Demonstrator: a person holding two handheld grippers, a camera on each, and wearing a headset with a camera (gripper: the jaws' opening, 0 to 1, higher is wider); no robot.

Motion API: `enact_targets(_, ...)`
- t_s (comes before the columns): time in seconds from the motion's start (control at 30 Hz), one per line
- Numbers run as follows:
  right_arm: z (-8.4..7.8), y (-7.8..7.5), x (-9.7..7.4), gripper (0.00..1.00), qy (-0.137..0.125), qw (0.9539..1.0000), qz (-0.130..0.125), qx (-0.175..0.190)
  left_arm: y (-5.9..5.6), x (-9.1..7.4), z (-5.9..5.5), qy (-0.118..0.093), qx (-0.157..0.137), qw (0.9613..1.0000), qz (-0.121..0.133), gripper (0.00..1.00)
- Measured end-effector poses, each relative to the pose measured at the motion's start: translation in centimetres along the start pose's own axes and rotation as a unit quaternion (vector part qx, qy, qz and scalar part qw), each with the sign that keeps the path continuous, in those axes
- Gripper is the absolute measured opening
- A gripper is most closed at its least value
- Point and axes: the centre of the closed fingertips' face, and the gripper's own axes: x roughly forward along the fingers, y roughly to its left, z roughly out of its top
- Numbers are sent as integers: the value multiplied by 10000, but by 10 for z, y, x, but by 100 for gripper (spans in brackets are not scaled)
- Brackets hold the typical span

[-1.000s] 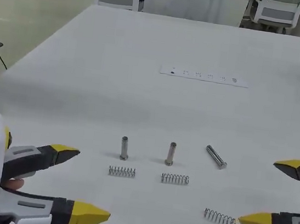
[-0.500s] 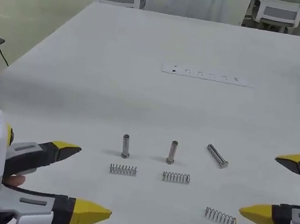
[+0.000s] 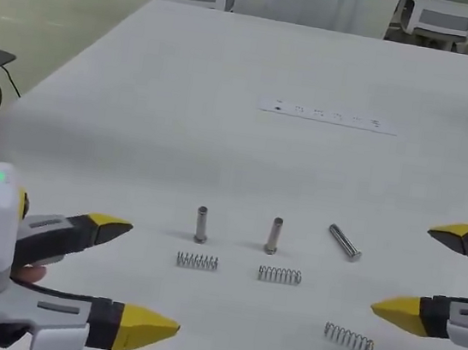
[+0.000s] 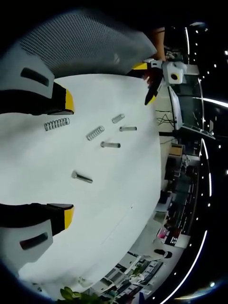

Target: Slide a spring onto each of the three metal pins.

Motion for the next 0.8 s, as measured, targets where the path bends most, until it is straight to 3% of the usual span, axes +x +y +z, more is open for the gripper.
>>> enact_targets(0.43,9,-15,17,71,229,9997,-16,-36,2,-1,2,-64,-20,10000,62,82)
enact_targets(0.8,20,-31,43,64,451,9989,64,-85,4,-3,4,-124,-45,9999,91,82)
